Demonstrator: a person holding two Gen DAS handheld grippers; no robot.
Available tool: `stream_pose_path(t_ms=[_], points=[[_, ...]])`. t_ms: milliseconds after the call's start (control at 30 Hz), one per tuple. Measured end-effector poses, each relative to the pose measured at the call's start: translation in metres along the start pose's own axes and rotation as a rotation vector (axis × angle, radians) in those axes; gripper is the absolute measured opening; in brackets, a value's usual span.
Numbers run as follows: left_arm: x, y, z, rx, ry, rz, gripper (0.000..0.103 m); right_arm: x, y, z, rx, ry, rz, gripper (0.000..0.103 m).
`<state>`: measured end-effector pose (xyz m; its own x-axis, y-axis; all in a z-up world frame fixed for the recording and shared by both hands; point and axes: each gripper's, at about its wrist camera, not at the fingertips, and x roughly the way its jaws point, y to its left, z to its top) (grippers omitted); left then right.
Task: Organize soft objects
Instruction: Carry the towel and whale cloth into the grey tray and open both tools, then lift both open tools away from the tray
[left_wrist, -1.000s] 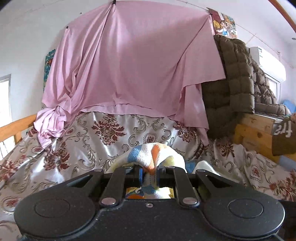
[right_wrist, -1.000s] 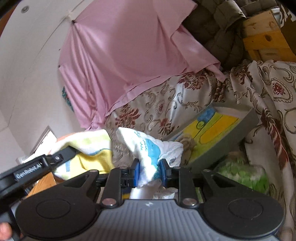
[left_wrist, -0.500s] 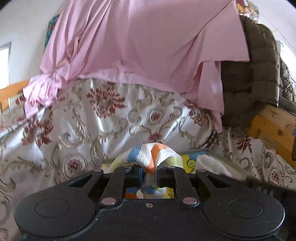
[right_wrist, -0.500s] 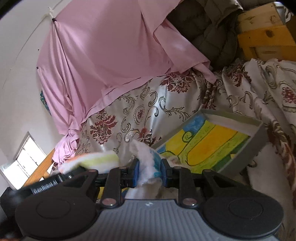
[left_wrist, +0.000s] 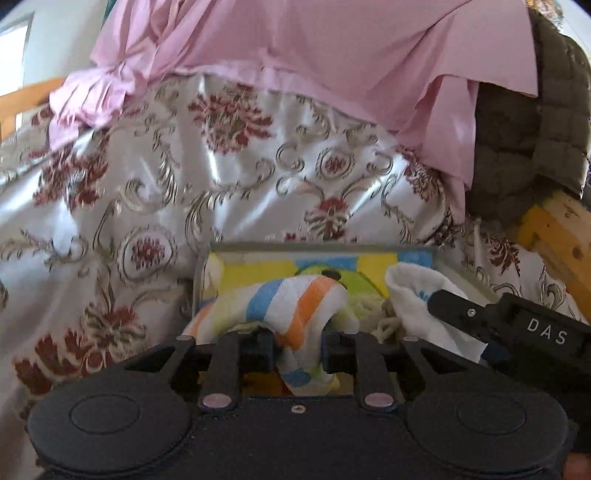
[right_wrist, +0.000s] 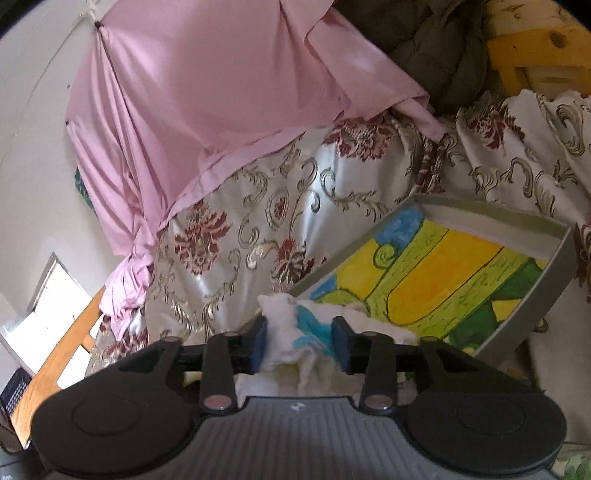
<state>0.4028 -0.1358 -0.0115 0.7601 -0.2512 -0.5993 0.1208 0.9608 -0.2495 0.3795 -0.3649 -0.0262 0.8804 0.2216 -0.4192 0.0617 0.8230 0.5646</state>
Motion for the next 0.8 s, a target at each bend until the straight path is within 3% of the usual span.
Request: stream_pose_path(t_ms=[133,200,267,500,633,800], points=[[-0.009,0.006,-0.003,-0.016,0.023,0.006,0.054,-0.001,0.005,-0.003,-0.011,0.017,0.008,0.062],[-0.022,0.010,-0.006,-0.012,-0.018,-0.005,0.080,-0.006,0.007,-0.003,-0.005,0.015,0.019,0.074],[-0.036,0.012,-0.007,-0.001,-0.056,-0.008,0.090,-0.012,0.009,-0.002,-0.009,0.006,0.022,0.081],[-0.072,0.014,-0.011,0.015,-0.106,0.000,0.096,-0.043,0.012,0.009,-0.004,-0.033,0.039,0.093],[-0.105,0.013,-0.012,0.015,-0.193,0.023,0.102,-0.074,0.020,0.018,-0.016,-0.084,0.053,0.102],[-0.149,0.013,-0.013,0.006,-0.279,0.053,0.102,-0.124,0.047,0.023,-0.147,-0.170,0.004,0.103]])
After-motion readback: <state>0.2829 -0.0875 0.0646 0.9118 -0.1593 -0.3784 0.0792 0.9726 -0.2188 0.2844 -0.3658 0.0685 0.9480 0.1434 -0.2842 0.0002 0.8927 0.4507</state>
